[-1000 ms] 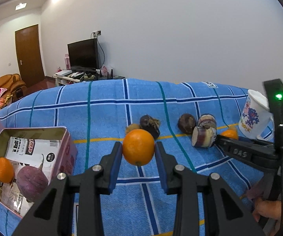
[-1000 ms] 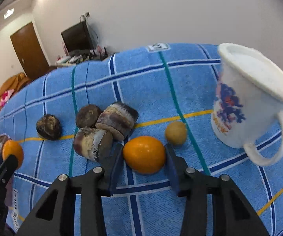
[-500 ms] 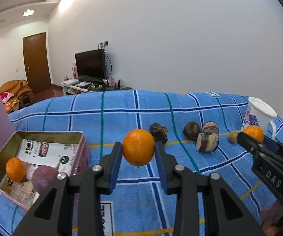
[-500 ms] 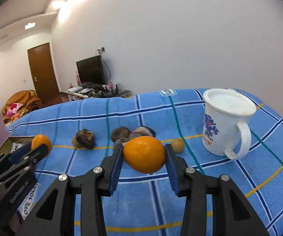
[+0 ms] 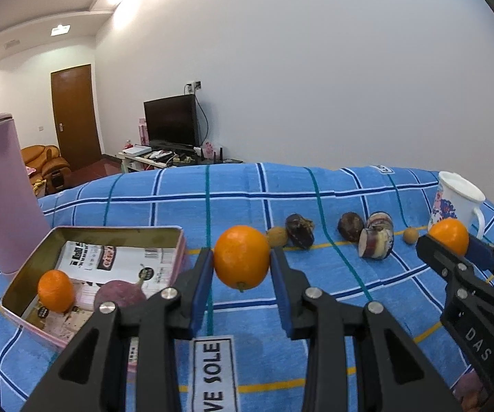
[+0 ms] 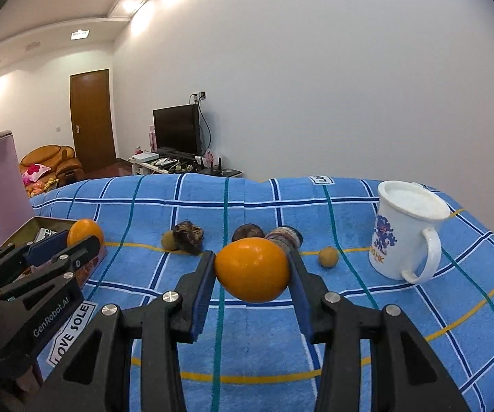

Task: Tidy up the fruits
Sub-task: 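Carry both held oranges over the tin box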

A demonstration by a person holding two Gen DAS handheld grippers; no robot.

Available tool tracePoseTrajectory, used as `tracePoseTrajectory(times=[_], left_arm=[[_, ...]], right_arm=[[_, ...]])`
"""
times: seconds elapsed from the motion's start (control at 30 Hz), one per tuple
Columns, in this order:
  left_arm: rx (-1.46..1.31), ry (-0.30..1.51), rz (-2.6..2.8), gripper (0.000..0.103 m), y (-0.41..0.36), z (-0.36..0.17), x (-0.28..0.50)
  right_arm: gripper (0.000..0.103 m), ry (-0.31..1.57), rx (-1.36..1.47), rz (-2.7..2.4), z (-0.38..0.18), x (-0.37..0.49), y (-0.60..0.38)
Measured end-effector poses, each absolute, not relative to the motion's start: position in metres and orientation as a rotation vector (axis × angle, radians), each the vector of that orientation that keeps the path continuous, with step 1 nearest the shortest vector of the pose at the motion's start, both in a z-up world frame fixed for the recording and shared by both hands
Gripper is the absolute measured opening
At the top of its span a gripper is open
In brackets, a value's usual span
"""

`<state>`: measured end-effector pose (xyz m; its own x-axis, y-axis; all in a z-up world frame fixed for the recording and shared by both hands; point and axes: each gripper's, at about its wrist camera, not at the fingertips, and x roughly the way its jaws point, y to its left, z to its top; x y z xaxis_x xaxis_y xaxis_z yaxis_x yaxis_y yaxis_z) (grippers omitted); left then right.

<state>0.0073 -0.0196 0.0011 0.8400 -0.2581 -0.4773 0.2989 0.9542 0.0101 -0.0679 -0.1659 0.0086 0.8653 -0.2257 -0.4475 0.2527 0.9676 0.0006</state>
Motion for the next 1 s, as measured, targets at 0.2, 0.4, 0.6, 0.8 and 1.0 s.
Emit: tracePoseTrajectory(times=[0.2,0.4,0.6,0.8,1.0], left_arm=[[0.080,0.476,-0.295,0.036,-0.009,0.006,0.006],[0.071,0.467,-0.286,0.036,0.001,0.010,0.009],[0.064,0.454,-0.264,0.036,0.017,0.014,0.013],[0.062,0.435,-0.226,0.036,0.035,0.019,0.018],[0.051,0.429,-0.162,0.036,0.062,0.022,0.030]], right_arm=[[0.044,0.478,0.078,-0.240,0.005,-0.065,-0.157],[0.044,0.493,0.075,-0.223,0.003,-0.058,-0.145],[0.044,0.495,0.076,-0.190,0.003,-0.050,-0.127],[0.044,0.491,0.082,-0.140,0.010,-0.043,-0.103],[0.044,0.478,0.082,-0.078,0.017,-0.028,-0.073]])
